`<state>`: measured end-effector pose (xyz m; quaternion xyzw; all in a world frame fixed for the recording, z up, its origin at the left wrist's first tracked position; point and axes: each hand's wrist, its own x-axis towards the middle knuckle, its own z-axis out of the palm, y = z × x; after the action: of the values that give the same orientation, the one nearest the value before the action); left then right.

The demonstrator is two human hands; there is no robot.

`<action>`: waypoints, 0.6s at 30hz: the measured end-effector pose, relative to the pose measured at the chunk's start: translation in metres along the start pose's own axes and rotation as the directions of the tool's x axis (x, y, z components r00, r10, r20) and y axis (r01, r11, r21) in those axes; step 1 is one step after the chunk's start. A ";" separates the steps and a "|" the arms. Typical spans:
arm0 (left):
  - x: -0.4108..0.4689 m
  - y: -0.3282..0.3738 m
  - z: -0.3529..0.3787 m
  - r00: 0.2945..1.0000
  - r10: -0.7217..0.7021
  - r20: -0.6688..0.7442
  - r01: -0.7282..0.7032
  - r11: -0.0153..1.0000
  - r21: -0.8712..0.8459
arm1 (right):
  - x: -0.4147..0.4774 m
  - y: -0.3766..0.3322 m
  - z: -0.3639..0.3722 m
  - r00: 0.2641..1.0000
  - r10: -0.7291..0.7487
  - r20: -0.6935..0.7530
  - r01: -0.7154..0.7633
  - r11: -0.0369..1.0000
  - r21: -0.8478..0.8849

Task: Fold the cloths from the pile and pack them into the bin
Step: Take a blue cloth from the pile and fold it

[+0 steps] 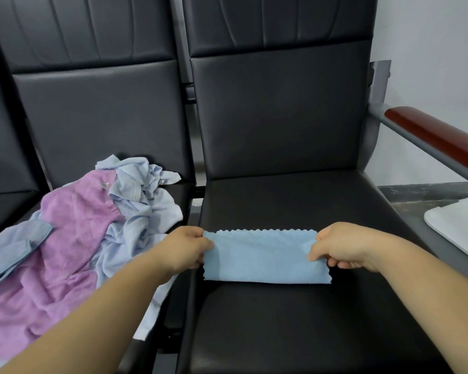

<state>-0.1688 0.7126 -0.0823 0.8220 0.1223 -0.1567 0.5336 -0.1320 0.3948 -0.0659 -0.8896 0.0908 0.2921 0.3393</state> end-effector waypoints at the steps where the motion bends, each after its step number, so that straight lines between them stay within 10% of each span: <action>1: 0.004 -0.002 0.002 1.000 0.022 -0.015 -0.022 1.000 -0.022 | 0.001 -0.001 0.000 1.000 -0.013 -0.024 0.013 1.000 0.005; 18: 0.042 -0.009 0.025 0.924 0.246 -0.292 -0.071 0.861 0.503 | 0.045 0.002 0.000 0.968 -0.158 -0.194 0.140 0.985 -0.104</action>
<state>-0.1366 0.6953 -0.1160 0.9508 0.1021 0.0100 0.2925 -0.0959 0.3949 -0.0930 -0.9331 0.0445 0.1778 0.3094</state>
